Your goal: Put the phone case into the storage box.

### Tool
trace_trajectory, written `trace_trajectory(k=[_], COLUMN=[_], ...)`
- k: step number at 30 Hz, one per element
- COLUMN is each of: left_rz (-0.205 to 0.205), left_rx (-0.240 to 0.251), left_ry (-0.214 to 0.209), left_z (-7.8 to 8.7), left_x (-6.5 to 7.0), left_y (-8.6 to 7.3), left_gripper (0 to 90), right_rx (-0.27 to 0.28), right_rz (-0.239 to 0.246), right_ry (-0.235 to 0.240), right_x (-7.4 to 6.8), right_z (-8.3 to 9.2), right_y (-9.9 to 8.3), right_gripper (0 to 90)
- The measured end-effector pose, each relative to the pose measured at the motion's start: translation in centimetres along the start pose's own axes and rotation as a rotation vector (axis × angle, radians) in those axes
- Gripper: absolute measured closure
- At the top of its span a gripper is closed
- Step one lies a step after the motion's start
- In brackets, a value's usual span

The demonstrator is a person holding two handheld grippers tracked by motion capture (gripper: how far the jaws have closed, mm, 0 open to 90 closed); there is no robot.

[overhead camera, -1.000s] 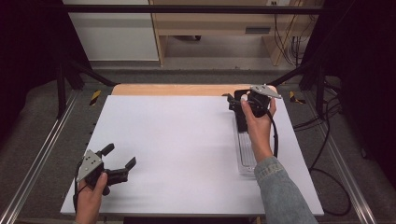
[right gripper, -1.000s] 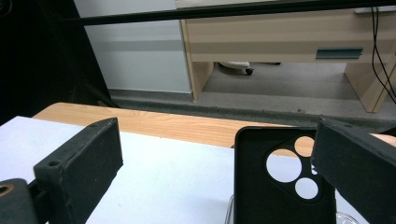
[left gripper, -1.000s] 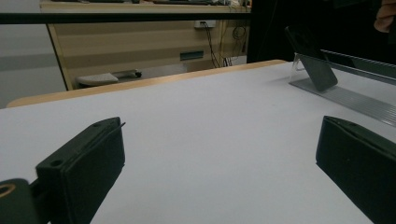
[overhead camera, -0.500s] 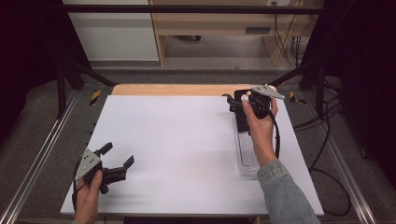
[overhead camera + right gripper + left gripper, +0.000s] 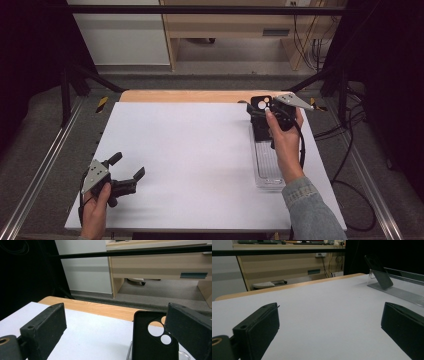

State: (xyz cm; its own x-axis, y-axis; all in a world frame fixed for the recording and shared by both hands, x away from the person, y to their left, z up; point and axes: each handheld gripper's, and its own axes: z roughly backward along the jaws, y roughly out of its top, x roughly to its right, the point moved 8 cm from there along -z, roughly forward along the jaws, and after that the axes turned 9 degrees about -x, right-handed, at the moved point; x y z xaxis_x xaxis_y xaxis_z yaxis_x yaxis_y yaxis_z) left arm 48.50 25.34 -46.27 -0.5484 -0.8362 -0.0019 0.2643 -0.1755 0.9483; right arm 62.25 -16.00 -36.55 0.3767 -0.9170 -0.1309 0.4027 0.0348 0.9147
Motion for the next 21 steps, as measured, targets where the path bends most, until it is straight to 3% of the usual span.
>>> trace_trajectory(k=[7, 14, 21], left_rz=[0.004, 0.008, 0.009], left_rx=[-0.001, 0.004, 0.003], left_ry=[0.000, 0.026, 0.025], left_z=[0.0, 0.2, 0.2], left_x=[-0.1, -0.4, -0.5], left_y=[0.0, 0.0, -0.1], left_gripper=[1.9, 1.5, 1.5], right_rx=[0.011, 0.022, 0.038], right_rz=[0.002, 0.017, 0.021], right_ry=[0.021, 0.062, 0.070], right_x=[-0.3, -0.9, -1.0], right_z=[0.7, 1.7, 2.7], right_y=[-0.2, 0.1, 0.5], right_gripper=[3.8, 3.3, 2.9])
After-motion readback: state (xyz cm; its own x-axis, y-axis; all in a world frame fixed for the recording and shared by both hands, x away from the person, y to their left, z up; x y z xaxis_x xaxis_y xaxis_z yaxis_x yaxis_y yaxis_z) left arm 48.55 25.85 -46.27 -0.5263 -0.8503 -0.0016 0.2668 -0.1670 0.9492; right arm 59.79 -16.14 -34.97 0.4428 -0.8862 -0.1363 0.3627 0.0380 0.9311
